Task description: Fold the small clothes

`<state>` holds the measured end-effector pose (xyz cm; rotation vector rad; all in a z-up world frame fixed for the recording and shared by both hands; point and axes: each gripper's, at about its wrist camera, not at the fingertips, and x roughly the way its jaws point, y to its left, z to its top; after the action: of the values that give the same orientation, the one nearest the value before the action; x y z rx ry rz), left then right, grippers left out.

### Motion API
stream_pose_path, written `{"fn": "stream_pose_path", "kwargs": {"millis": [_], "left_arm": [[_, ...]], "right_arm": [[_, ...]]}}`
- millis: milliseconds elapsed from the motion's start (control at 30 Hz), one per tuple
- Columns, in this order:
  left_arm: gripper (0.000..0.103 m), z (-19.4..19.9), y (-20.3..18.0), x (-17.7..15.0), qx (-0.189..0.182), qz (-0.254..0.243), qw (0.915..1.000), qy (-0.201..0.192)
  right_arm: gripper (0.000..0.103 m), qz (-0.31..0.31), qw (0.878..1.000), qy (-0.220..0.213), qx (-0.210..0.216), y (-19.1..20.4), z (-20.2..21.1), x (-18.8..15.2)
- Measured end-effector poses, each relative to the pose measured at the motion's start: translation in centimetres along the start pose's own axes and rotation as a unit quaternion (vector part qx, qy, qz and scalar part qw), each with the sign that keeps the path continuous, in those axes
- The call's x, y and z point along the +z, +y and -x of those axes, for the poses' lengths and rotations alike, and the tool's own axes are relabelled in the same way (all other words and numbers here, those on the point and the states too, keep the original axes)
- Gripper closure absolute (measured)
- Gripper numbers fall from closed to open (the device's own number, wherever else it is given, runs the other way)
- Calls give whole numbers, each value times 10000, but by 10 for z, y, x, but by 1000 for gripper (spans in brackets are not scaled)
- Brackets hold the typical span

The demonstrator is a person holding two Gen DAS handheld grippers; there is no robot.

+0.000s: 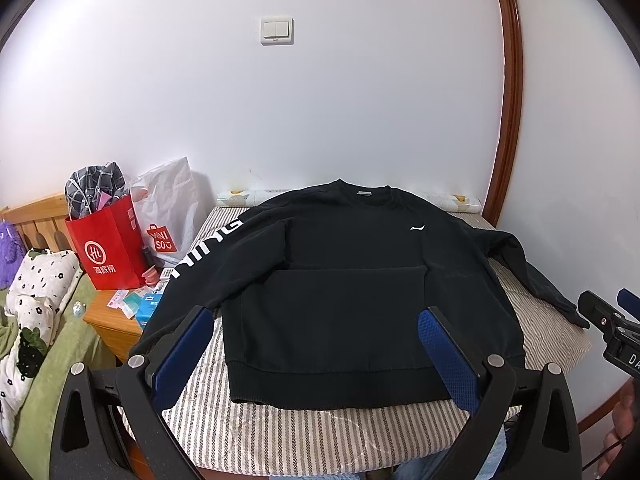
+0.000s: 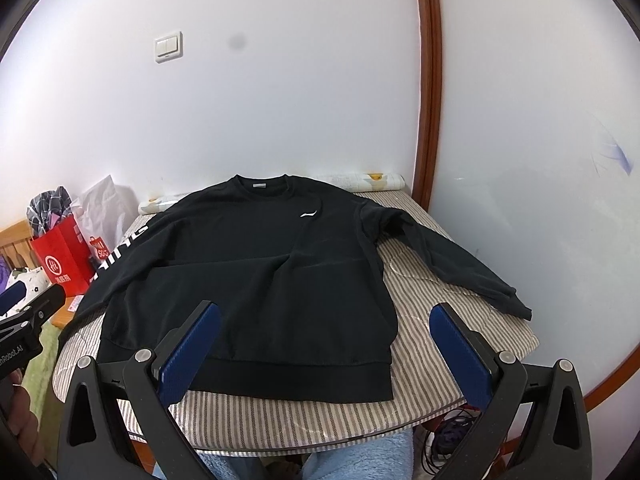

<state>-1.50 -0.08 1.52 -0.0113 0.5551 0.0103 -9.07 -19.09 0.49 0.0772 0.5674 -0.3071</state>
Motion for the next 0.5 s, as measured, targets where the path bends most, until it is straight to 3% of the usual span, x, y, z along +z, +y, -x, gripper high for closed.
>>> {"fn": "stream_pose_path", "kwargs": {"millis": [500], "left_arm": [[0, 1, 2, 0, 9, 16, 10000, -23]], "right_arm": [[0, -29, 10000, -12, -16, -1, 0, -1]]}}
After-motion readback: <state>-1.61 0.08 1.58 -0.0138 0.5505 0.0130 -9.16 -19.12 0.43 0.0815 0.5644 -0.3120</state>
